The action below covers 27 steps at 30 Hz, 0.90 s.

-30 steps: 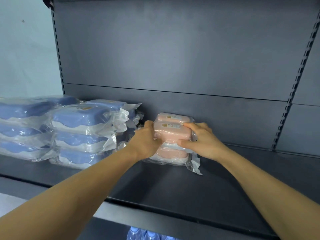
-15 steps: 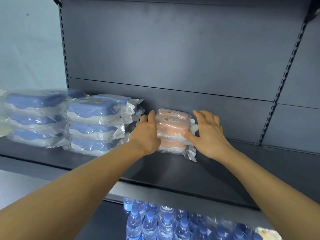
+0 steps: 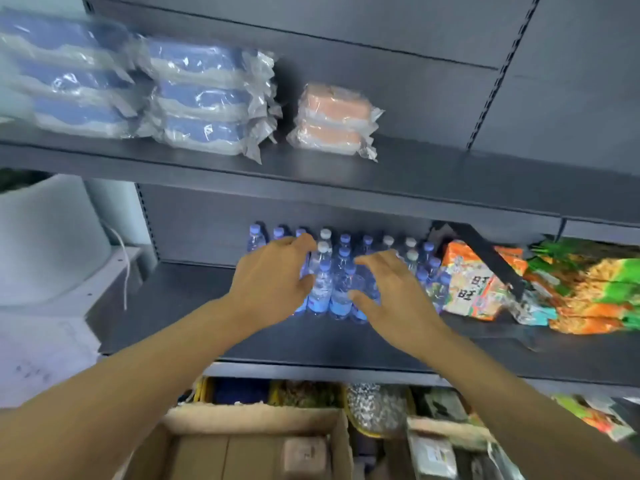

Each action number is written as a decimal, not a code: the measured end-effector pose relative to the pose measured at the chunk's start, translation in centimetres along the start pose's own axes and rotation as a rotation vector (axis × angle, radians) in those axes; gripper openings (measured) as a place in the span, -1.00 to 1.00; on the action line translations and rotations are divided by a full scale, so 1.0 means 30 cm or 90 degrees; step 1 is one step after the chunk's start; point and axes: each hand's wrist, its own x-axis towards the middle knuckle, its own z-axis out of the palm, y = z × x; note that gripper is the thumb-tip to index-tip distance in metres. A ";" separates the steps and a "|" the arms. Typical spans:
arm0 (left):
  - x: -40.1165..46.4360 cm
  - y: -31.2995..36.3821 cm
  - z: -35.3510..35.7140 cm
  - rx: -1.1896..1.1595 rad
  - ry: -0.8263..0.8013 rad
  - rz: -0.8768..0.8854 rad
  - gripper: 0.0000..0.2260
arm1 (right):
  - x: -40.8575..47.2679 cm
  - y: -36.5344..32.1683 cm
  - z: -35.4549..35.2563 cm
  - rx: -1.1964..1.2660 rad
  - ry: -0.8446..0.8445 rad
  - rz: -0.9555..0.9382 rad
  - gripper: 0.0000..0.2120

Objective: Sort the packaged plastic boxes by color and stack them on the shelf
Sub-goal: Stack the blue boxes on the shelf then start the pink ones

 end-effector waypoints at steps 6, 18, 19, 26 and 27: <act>-0.263 -0.115 0.294 0.015 -0.237 -0.094 -0.67 | -0.278 0.021 0.292 -0.043 -0.218 0.086 -0.54; -0.798 -0.296 0.904 -0.025 -0.498 -0.244 -0.68 | -0.812 0.205 0.933 -0.007 -0.532 0.157 -0.48; -0.836 -0.314 0.957 -0.030 -0.512 -0.261 -0.70 | -0.845 0.221 1.002 -0.004 -0.555 0.167 -0.45; -0.985 -0.464 1.286 -0.022 -0.546 -0.284 -0.59 | -0.965 0.336 1.448 -0.037 -0.633 0.202 -0.12; -0.991 -0.485 1.326 -0.021 -0.542 -0.283 -0.58 | -0.972 0.349 1.501 -0.054 -0.641 0.210 -0.08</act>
